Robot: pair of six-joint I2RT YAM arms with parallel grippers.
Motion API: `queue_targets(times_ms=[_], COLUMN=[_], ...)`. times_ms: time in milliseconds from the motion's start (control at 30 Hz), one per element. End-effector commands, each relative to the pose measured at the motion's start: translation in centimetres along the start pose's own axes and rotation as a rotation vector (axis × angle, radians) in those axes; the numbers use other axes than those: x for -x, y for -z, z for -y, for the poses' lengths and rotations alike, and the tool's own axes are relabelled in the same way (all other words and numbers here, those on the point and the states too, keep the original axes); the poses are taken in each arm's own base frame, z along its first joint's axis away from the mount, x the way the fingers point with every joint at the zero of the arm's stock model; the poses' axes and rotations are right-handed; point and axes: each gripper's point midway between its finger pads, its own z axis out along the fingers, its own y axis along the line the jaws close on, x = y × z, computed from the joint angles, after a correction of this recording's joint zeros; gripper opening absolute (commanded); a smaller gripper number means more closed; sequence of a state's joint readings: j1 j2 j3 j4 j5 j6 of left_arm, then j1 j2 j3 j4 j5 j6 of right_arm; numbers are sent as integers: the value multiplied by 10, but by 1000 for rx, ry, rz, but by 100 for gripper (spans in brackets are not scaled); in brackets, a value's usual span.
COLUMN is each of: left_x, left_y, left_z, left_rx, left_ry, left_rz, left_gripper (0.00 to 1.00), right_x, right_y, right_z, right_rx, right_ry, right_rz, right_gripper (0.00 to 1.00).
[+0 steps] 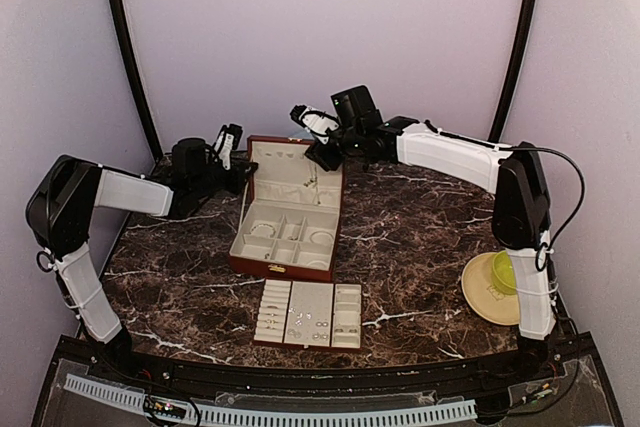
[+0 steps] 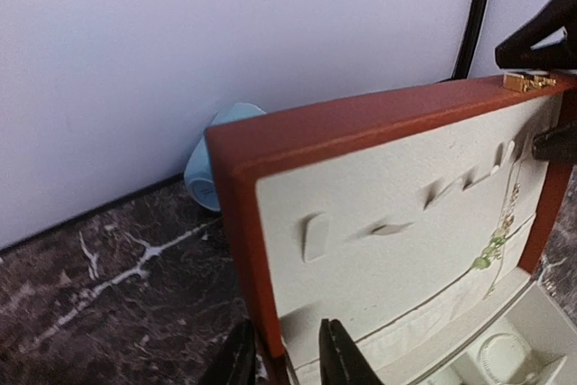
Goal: Organize the mixed jewelry
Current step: Adjust the necklace on the necklace hanger, then adjust the jewelry box at the center of the board.
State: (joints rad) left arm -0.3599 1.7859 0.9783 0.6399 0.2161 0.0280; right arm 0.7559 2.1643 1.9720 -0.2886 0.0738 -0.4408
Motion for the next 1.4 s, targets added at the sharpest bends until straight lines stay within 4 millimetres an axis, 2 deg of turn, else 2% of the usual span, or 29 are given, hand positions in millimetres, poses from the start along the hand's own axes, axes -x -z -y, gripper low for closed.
queue_targets(times_ms=[0,33,167,300,467,567,633,767,933,1000,1133,1233,1367], left_x=[16,18,24,28,21,14,12,10,7,0,-15,-23,-28], left_y=[13,14,19,25,37,49,58,77,94,98,100,103,108], left_z=[16,15,15,13,9,10,9,9,9,12,18,20,20], left_rx=[-53,-49,-40,-26,13,23,38,65,92,88,65,60,67], left_ry=[-14,-11,1,6,89,163,213,294,352,375,421,438,438], left_rz=[44,48,60,65,42,17,1,-24,-78,-103,-141,-146,-134], left_gripper=[33,39,49,55,67,68,68,68,69,70,70,70,70], right_x=[24,31,54,67,69,53,36,-1,-54,-76,-105,-114,-116], right_y=[20,26,48,68,100,121,134,149,144,135,115,96,69], right_z=[-5,-2,3,12,29,39,41,25,-12,-31,-62,-84,-106], right_rx=[47,46,71,71,14,-60,-98,-96,-77,-55,-56,-42,-17], right_ry=[-90,-100,-135,-183,-337,-480,-586,-747,-918,-977,-1046,-1060,-1029], right_rz=[63,82,149,194,219,189,165,119,17,-35,-129,-177,-228], right_gripper=[65,69,78,80,81,81,80,80,78,75,74,73,71])
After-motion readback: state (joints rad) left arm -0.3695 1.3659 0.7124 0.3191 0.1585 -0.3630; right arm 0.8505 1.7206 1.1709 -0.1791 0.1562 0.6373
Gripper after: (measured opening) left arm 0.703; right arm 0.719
